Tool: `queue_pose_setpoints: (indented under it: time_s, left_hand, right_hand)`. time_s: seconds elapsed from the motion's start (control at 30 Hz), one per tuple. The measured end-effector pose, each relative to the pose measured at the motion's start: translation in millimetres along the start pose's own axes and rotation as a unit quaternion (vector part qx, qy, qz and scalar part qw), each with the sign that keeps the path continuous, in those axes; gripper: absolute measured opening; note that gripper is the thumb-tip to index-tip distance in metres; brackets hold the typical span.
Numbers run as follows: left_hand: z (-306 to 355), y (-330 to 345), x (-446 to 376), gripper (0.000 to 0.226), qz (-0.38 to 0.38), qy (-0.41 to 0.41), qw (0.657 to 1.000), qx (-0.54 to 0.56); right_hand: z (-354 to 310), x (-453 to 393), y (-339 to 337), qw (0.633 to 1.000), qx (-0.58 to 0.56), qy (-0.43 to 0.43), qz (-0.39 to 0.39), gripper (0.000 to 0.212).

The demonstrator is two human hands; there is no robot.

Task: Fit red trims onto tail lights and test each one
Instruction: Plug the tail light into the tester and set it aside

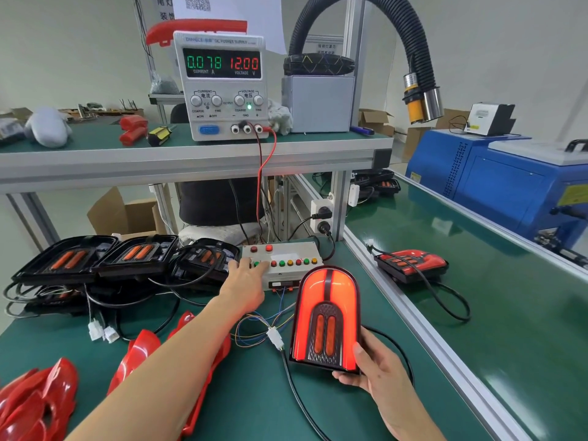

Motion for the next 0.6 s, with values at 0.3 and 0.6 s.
queue_pose_setpoints:
  time_s: [0.3,0.6]
  left_hand:
    - [-4.5,1.7,-3.9,0.069,-0.007,-0.015,0.998,0.061]
    - [43.9,-8.4,-4.0,0.064,0.034,0.078,0.992,0.088]
  right_hand:
    - [-0.8,-0.4,1.6,1.0,-0.001,-0.004,-0.001,0.037]
    - [-6.1,1.2,3.6,1.0,0.003,-0.019,-0.016,0.05]
Point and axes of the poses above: each hand's wrist, its own x-axis away from the middle knuckle, its own y-axis out of the palm, z = x × y, the point moved 10 cm from there along -x, towards the middle knuckle, and after that the axes turned 10 degrees about x, right-handed, at the moved point
